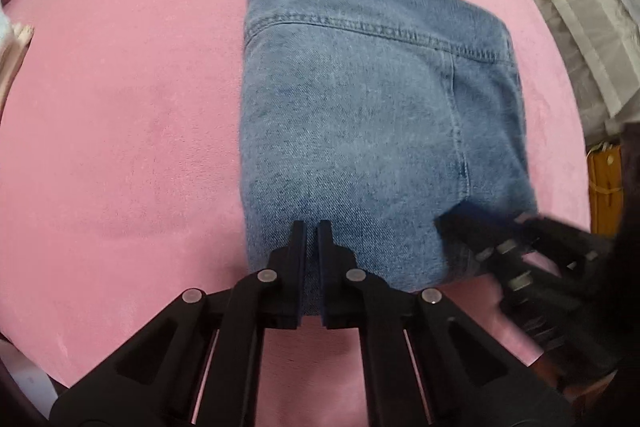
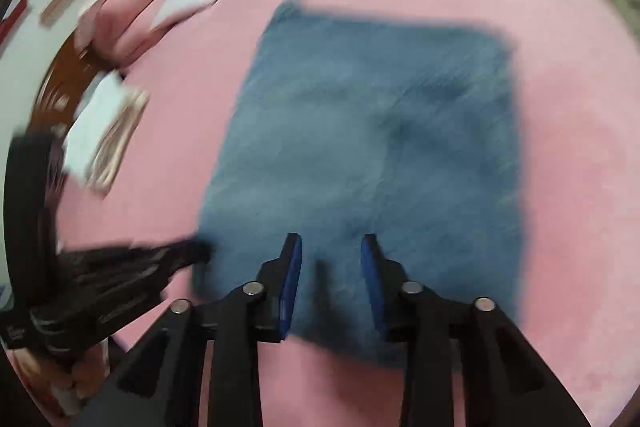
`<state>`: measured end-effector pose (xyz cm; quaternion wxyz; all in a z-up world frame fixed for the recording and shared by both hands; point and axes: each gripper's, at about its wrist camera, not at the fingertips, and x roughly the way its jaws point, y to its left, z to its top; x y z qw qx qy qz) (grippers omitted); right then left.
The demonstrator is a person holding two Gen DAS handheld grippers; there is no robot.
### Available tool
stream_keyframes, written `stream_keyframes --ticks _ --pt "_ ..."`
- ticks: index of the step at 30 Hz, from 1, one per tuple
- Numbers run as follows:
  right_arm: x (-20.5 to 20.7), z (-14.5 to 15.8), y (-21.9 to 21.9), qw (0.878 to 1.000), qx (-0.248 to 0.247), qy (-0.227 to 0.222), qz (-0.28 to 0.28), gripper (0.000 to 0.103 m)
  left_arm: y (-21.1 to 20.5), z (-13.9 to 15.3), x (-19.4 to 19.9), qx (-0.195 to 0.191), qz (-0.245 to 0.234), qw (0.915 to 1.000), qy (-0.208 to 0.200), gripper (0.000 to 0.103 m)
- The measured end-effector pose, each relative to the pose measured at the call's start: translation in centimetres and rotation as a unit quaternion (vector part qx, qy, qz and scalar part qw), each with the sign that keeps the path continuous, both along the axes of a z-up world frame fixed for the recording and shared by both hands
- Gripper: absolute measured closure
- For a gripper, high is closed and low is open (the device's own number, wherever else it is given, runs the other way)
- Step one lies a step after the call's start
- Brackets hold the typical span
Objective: Fold large clothes
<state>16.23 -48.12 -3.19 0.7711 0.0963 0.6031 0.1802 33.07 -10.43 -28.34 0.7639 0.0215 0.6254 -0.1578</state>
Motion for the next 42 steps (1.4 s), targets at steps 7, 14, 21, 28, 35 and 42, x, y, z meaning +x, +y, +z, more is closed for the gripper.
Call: stream_keyframes --ticks 7,14,21,28,35,42 --pt "-2.2 -2.1 -3.1 0.994 -0.06 -0.002 -0.091 0.103 0.4 -0.9 -0.2 -0.009 -0.013 0.9999 0.0 0.1" --pt "-5.0 1.3 -6.6 0.992 -0.043 -0.028 -0.119 0.103 0.6 1.0 0.1 0.011 -0.035 0.9993 -0.011 0.103" --pt "-0.9 1.8 -0.3 0.987 0.141 -0.043 -0.07 0.103 -0.8 0.7 4.0 -0.026 -0.031 0.9991 -0.014 0.103" --pt "6.2 -2.5 2.4 0.98 0.16 -0.072 -0.097 0.103 -2.5 0.0 10.6 -0.076 -0.011 0.9965 -0.033 0.103" --pt "13.4 -2.7 0.5 0.979 0.091 -0.115 -0.139 0.103 -3.7 -0.1 17.9 -0.068 0.005 0.995 -0.073 0.103" --pt "12.9 -2.2 -7.5 0.96 0.017 -0.144 -0.239 0.103 -1.8 0.0 20.1 -0.1 0.028 0.9913 -0.081 0.103"
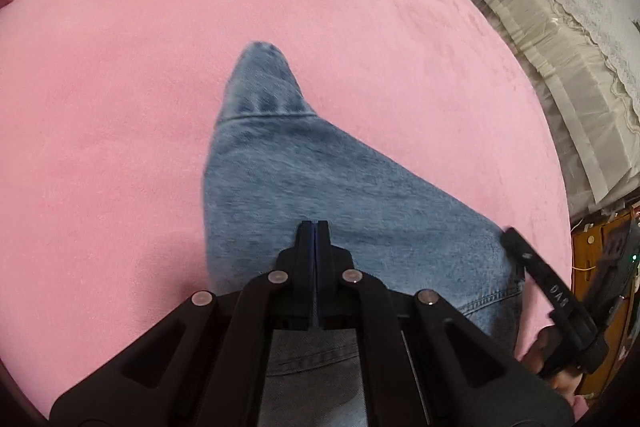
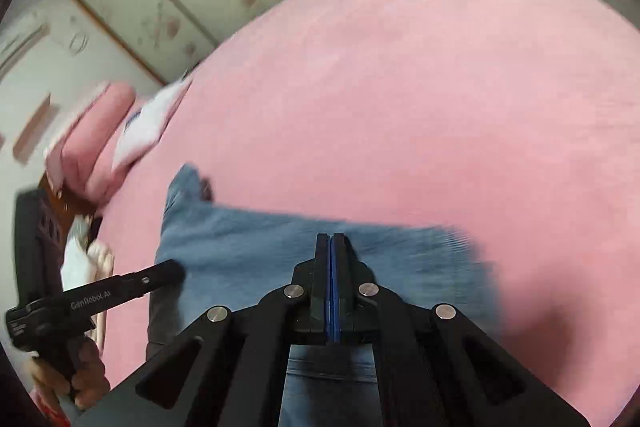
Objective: Fold large clothes
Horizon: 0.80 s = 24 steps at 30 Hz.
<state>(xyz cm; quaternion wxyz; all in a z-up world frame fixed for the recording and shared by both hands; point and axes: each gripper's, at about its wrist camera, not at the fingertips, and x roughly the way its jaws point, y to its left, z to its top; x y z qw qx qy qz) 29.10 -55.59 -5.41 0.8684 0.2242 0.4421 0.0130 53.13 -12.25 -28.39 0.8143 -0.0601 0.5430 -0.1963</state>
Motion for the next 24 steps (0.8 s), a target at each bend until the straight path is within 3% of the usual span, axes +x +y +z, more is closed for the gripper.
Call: stream_keyframes --ticks 4,7,11,13,16,17,19,21,24 --pt "-2.8 1.3 -3.7 0.996 0.066 0.023 -0.05 0.103 1.5 1.1 -0.9 0.021 0.024 0.9994 0.011 0.103" --pt "-6.3 1.8 -4.8 0.994 0.066 0.057 -0.059 0.103 2.9 1.9 -2.8 0.026 0.05 0.9979 0.032 0.103" --pt "-12.1 2.1 -2.3 0.991 0.043 0.113 -0.052 0.099 5.1 2.5 -8.7 0.063 0.066 0.9945 0.05 0.102" --pt "-15.8 2.2 -0.5 0.988 0.033 0.147 -0.035 0.093 5.2 2.4 -11.6 0.089 0.062 0.9922 0.062 0.1" --pt "-19.6 1.9 2.5 0.984 0.041 0.176 -0.011 0.075 5.8 2.3 -15.2 0.117 0.059 0.9877 0.086 0.097" --pt "-20.5 2.2 3.3 0.984 0.033 0.177 -0.005 0.068 6.1 2.3 -16.5 0.119 0.062 0.9864 0.095 0.096" --pt "-20.9 3.0 5.5 0.983 -0.009 0.181 0.011 0.064 6.2 2.2 -18.8 0.115 0.057 0.9848 0.117 0.093" --pt "-20.7 3.7 7.4 0.98 -0.042 0.19 0.034 0.056 6.1 2.1 -20.6 0.113 0.05 0.983 0.136 0.077" --pt "-19.4 5.1 9.0 0.976 -0.038 0.204 0.068 0.038 6.0 3.4 -22.6 0.123 0.055 0.9811 0.139 0.057"
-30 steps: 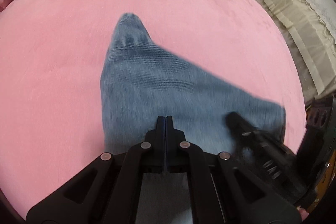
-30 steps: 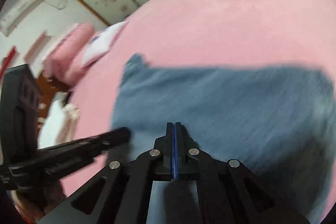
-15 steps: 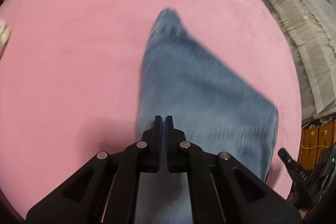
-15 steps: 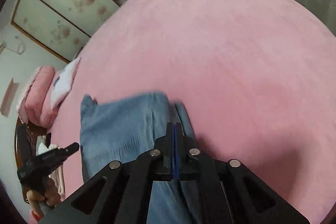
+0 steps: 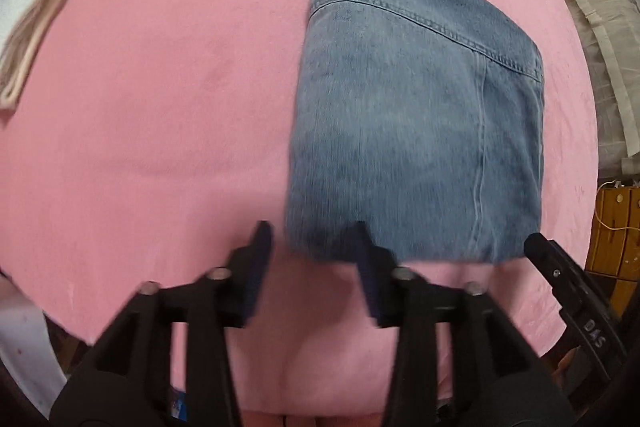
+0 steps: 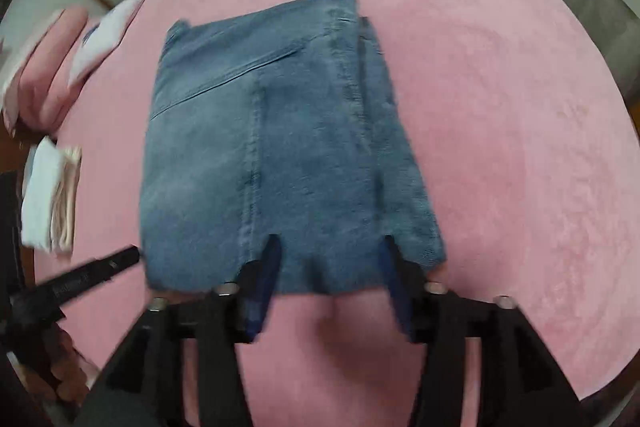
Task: Fold large clothes
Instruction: 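Open both grippers and pull them back from the folded denim bundle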
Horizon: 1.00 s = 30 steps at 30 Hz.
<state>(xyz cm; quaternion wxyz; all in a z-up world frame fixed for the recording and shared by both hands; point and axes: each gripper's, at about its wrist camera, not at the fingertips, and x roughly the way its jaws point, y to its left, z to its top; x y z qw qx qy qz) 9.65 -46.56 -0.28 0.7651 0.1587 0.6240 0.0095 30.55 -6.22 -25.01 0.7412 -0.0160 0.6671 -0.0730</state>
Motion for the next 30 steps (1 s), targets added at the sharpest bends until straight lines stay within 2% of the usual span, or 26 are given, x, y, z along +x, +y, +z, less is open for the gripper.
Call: stream_keyframes --ticks 4,6,8,10,13,16,18,21,23,26,28,30 --pt "-0.5 3.7 0.3 0.998 -0.023 0.031 0.039 0.024 -1.3 3.1 -1.5 -0.003 -0.033 0.9994 -0.011 0.053" --pt "-0.2 4.8 0.5 0.998 -0.025 0.037 0.047 0.019 -1.6 4.6 -2.0 0.004 -0.045 0.9988 -0.021 0.039" --pt "-0.4 5.9 1.0 0.998 -0.023 0.038 0.047 0.017 -2.0 5.9 -2.2 0.012 -0.05 0.9982 -0.03 0.032" --pt "-1.2 8.2 0.2 0.998 -0.024 0.039 0.048 0.017 -1.6 7.3 -2.5 0.008 -0.049 0.9981 -0.038 0.031" --pt "-1.2 9.8 0.6 0.996 -0.049 0.029 0.068 0.014 -1.6 9.1 -2.4 -0.002 -0.047 0.9981 -0.04 0.03" --pt "-1.0 10.5 0.6 0.995 -0.053 0.021 0.079 0.014 -1.6 10.0 -2.4 0.016 -0.05 0.9976 -0.043 0.029" --pt "-0.7 10.8 0.2 0.995 -0.056 0.015 0.077 0.014 -1.6 10.0 -2.1 0.013 -0.046 0.9979 -0.043 0.027" --pt "-0.2 9.9 -0.6 0.997 -0.046 0.017 0.065 0.013 -1.9 8.7 -1.4 0.01 -0.041 0.9986 -0.033 0.027" --pt "0.2 8.3 -1.9 0.998 -0.019 0.029 0.051 0.013 -2.2 6.9 -0.8 0.016 -0.045 0.9986 -0.025 0.027" --pt "1.1 4.8 -4.2 0.998 0.015 0.052 0.023 0.013 -2.7 3.9 0.3 0.011 -0.069 0.9974 -0.02 0.027" --pt "1.7 2.3 -5.9 0.997 0.009 0.075 0.011 0.013 -2.8 2.1 1.1 0.005 -0.071 0.9973 -0.013 0.027" --pt "2.5 -0.4 -8.1 0.996 0.037 0.086 0.004 0.013 -2.5 -0.1 2.4 -0.006 -0.067 0.9977 -0.003 0.027"
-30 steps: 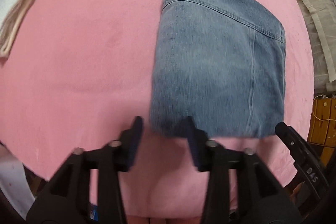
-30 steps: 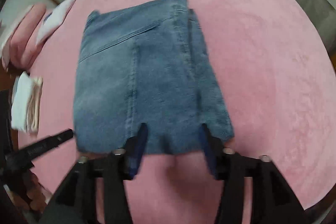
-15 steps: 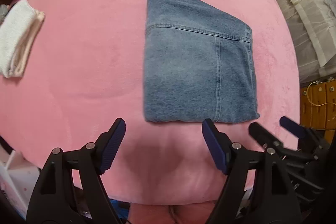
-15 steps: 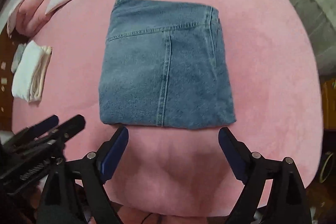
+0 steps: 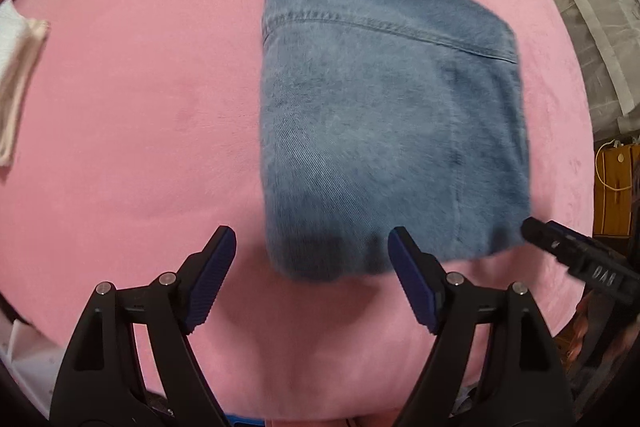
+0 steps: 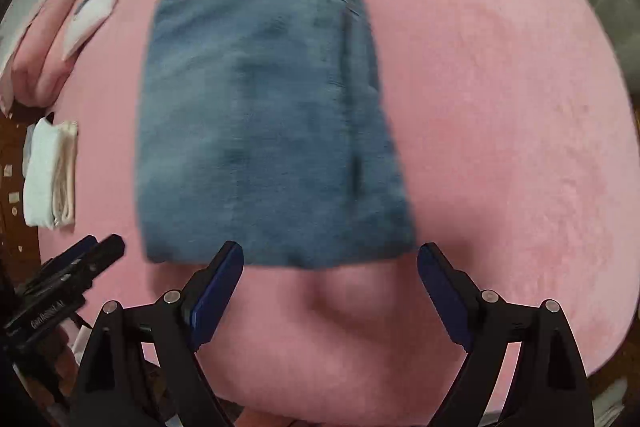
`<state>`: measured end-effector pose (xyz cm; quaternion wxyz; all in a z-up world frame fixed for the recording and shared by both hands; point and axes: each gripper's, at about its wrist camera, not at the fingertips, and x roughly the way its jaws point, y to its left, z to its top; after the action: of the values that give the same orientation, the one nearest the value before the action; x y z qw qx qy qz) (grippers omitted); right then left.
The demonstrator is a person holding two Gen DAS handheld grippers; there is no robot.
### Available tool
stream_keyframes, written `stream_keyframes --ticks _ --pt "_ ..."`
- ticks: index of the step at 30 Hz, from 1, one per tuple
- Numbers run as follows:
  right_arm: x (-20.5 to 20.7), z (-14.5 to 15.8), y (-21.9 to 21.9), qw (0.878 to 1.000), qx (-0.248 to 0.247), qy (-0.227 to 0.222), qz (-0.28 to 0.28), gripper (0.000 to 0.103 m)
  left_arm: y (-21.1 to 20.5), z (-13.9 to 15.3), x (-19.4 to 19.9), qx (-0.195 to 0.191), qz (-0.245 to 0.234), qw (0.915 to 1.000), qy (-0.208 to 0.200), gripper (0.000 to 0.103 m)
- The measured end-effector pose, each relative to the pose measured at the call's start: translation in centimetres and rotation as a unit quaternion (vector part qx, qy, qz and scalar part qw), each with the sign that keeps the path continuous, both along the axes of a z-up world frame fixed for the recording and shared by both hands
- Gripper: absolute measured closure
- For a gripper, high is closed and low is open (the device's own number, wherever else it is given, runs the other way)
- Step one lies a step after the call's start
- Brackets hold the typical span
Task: Fold large clothes
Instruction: 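Open both grippers and pull them back from the folded denim bundle, then grasp the folded denim bundle with both grippers at its edge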
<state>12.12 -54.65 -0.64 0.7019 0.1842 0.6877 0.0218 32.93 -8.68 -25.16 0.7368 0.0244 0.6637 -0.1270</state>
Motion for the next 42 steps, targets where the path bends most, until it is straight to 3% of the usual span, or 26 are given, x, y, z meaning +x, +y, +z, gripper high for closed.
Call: stream_keyframes --ticks 3,8,10,13,17,19,20,21,23,27,30,35,42 --pt "1.0 -2.8 -3.3 0.997 0.068 -0.001 -0.039 0.013 0.7 -2.3 1.9 -0.011 0.012 0.9998 0.01 0.027" --pt "3.5 -6.3 -7.7 0.979 0.186 -0.02 -0.085 0.013 2.3 -4.7 5.3 -0.108 0.039 0.9932 0.019 0.027" --pt "4.7 -7.4 -8.6 0.971 0.219 -0.016 -0.095 0.01 2.5 -5.7 6.8 -0.128 0.046 0.9904 0.023 0.027" --pt "6.6 -7.9 -9.0 0.964 0.25 -0.019 -0.084 0.007 2.6 -6.8 9.0 -0.161 0.059 0.9847 0.035 0.026" --pt "9.4 -7.2 -8.5 0.956 0.284 -0.063 -0.048 0.01 2.6 -7.0 10.5 -0.167 0.074 0.9827 0.029 0.026" --pt "10.5 -7.5 -8.1 0.955 0.288 -0.066 -0.037 0.017 2.6 -7.0 10.6 -0.167 0.09 0.9817 0.02 0.026" --pt "11.0 -7.7 -7.9 0.955 0.287 -0.063 -0.03 0.026 2.6 -7.0 10.4 -0.164 0.099 0.9813 0.015 0.027" --pt "11.5 -7.9 -7.7 0.956 0.287 -0.061 -0.023 0.044 2.6 -6.8 10.2 -0.16 0.103 0.9817 0.007 0.029" --pt "11.5 -8.1 -7.8 0.958 0.281 -0.057 -0.021 0.059 2.1 -6.3 9.8 -0.151 0.106 0.9829 -0.005 0.034" --pt "10.8 -7.3 -9.6 0.95 0.306 -0.065 -0.019 0.079 1.6 -5.0 8.9 -0.141 0.12 0.9824 -0.022 0.049" --pt "10.0 -5.4 -9.8 0.952 0.293 -0.085 0.0 0.082 1.4 -3.7 7.6 -0.14 0.106 0.9828 -0.057 0.056" --pt "7.9 -1.0 -8.9 0.96 0.255 -0.112 0.02 0.083 2.7 -1.3 5.1 -0.166 0.119 0.9753 -0.084 0.06" --pt "3.5 4.8 -7.6 0.97 0.186 -0.143 0.069 0.084 6.7 1.9 0.7 -0.186 0.12 0.9727 -0.069 0.061"
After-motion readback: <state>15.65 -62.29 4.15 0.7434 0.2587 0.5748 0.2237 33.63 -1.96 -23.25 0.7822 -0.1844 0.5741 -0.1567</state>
